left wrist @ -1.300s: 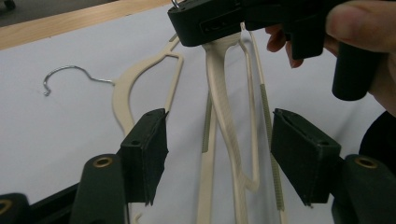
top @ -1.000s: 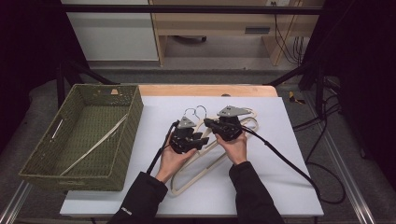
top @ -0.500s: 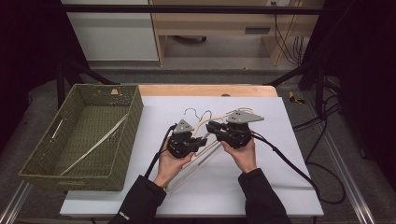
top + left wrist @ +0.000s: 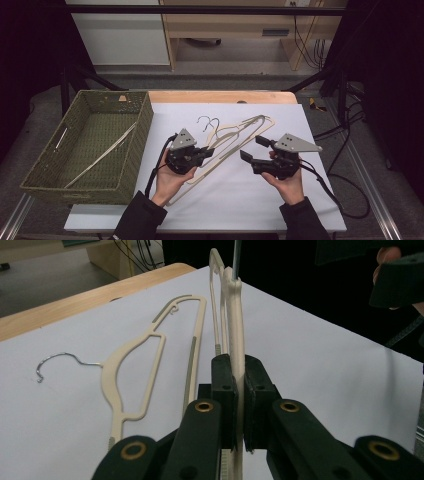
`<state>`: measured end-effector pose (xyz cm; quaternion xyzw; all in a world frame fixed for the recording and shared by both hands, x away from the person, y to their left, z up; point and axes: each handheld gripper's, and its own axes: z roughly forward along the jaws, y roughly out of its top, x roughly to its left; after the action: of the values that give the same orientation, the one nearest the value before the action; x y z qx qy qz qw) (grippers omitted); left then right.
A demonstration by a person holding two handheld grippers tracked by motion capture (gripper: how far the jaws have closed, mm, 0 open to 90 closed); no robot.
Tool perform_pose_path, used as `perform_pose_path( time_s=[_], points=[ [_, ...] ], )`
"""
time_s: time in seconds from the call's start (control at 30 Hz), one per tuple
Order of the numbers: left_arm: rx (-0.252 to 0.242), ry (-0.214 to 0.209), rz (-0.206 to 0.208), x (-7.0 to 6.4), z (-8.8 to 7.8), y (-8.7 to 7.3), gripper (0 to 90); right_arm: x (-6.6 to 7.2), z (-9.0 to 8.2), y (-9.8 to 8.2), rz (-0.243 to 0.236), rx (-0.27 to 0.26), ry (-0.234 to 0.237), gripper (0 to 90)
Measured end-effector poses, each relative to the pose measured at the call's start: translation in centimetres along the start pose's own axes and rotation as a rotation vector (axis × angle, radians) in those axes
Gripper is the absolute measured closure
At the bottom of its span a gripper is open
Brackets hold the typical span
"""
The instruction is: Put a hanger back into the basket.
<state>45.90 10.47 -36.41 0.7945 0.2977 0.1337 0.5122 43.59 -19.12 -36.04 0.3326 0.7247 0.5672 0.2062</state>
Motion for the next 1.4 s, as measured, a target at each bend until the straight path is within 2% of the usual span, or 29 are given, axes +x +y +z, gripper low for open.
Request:
perform_pose_path(
  time_s=[0.07,0.13,0.27,0.3,0.33,0.4,0.43,0.47,0.57,0.73,0.77,0.8,0.9,1.0,1.03,1.1,1.13,1.2,1.3,1.4],
  points=[
    [-0.001,0.003,0.006,0.0,-0.4,0.1,85.9,-0.1,-0.4,-0.2,0.012,-0.003,-0.004,21.4],
    [-0.006,0.007,0.013,-0.1,-1.2,0.4,85.9,-0.7,-1.4,-1.0,0.044,-0.004,-0.012,16.2],
    [-0.013,0.022,0.040,-0.1,-3.1,1.1,85.9,-1.3,-2.6,-1.8,0.061,-0.001,-0.030,10.9],
    [-0.013,0.022,0.040,-0.1,-3.1,1.1,85.9,-1.3,-2.6,-1.8,0.061,-0.001,-0.030,10.9],
    [-0.022,0.027,0.046,-0.1,-4.0,1.6,85.9,-1.5,-3.1,-2.1,0.071,-0.003,-0.044,9.4],
    [-0.028,0.028,0.052,-0.1,-4.4,1.8,85.9,-1.6,-3.3,-2.2,0.075,-0.002,-0.051,9.2],
    [-0.034,0.030,0.063,0.0,-5.3,2.4,85.9,-1.8,-3.7,-2.4,0.080,-0.008,-0.062,8.2],
    [-0.034,0.030,0.063,0.0,-5.3,2.4,85.9,-1.9,-4.0,-2.5,0.080,-0.008,-0.067,8.1],
    [-0.041,0.048,0.099,0.1,-6.9,3.6,85.9,-2.0,-4.5,-2.7,0.088,-0.017,-0.076,7.4],
    [-0.042,0.049,0.111,0.6,-8.6,4.7,85.9,-2.2,-5.0,-3.0,0.086,-0.016,-0.095,5.6],
    [-0.047,0.046,0.112,0.9,-9.5,5.3,85.9,-2.4,-5.2,-3.1,0.083,-0.013,-0.105,5.4],
    [-0.047,0.046,0.112,0.9,-9.5,5.3,85.9,-2.4,-5.2,-3.1,0.083,-0.013,-0.105,5.4],
    [-0.057,0.070,0.126,1.8,-11.2,6.3,85.9,-2.4,-5.5,-3.2,0.088,-0.018,-0.103,4.9],
    [-0.061,0.078,0.127,2.3,-12.0,6.6,85.9,-2.4,-5.6,-3.3,0.089,-0.014,-0.100,4.4],
    [-0.065,0.076,0.122,3.0,-12.9,6.7,85.9,-2.5,-5.6,-3.4,0.087,-0.013,-0.103,4.4],
    [-0.064,0.078,0.124,3.4,-13.3,6.8,85.9,-2.5,-5.7,-3.4,0.084,-0.015,-0.104,4.3],
    [-0.065,0.084,0.119,4.1,-14.1,6.9,85.9,-2.5,-5.9,-3.4,0.086,-0.017,-0.102,4.1],
    [-0.072,0.090,0.114,4.5,-14.5,7.0,85.9,-2.6,-5.9,-3.5,0.085,-0.021,-0.103,4.0],
    [-0.076,0.131,0.131,6.0,-16.1,7.3,85.9,-2.7,-6.0,-3.7,0.084,-0.008,-0.103,3.9],
    [-0.076,0.159,0.125,7.2,-17.2,7.3,85.9,-2.8,-5.8,-3.9,0.082,0.005,-0.113,3.7]
  ],
)
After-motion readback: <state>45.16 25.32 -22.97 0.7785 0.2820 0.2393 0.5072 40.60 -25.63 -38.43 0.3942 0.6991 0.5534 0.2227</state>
